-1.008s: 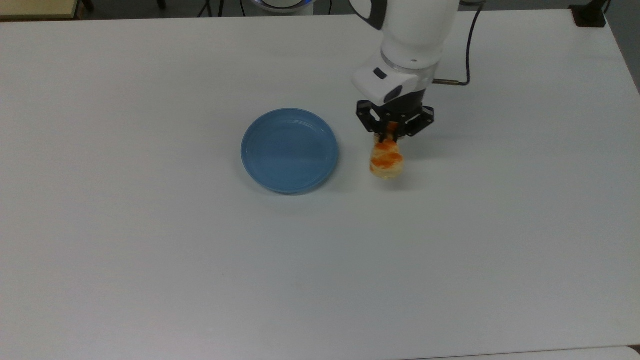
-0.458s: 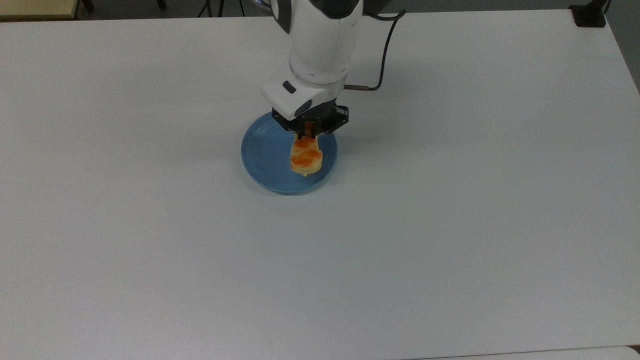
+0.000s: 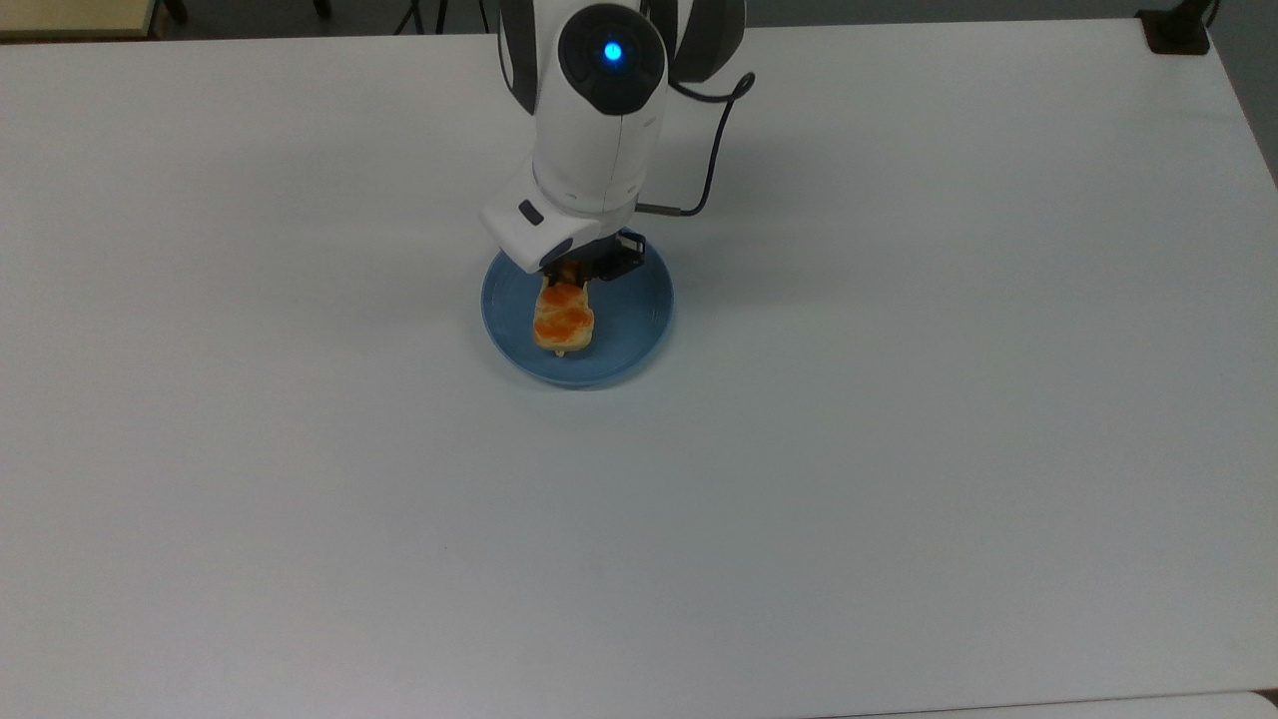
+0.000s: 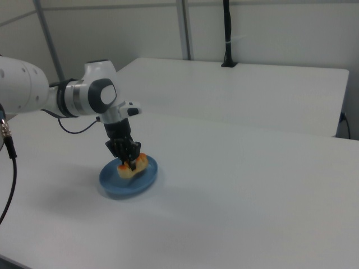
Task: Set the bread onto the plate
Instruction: 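Lower the roll onto the plate, open the gripper, and rise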
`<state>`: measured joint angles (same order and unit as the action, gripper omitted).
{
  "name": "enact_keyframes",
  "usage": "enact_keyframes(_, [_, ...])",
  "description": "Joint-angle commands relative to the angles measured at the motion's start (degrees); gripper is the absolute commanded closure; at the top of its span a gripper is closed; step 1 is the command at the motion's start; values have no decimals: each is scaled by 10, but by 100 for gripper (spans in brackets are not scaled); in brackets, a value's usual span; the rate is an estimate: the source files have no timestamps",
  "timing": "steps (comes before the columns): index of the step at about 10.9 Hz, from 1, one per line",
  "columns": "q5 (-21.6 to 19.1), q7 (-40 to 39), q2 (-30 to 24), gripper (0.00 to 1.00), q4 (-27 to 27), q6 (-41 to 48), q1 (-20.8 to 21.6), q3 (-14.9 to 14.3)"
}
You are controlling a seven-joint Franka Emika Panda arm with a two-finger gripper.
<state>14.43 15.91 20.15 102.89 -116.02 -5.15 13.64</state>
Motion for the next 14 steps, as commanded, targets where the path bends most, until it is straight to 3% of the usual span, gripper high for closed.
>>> enact_keyframes(1, [18,-11,5,0,7,-15,0,-2])
enact_keyframes(4, [18,-7,-5,0,2,22,-4,-2])
enact_keyframes(7, [11,-5,-69,0,-5,65,-17,-3])
enact_keyframes(9, [6,-4,-121,0,-38,142,-33,-8])
enact_keyframes(12, [-59,-11,-218,0,-51,176,-24,-83])
enact_keyframes(14, [-69,-11,-258,0,-52,176,22,-149])
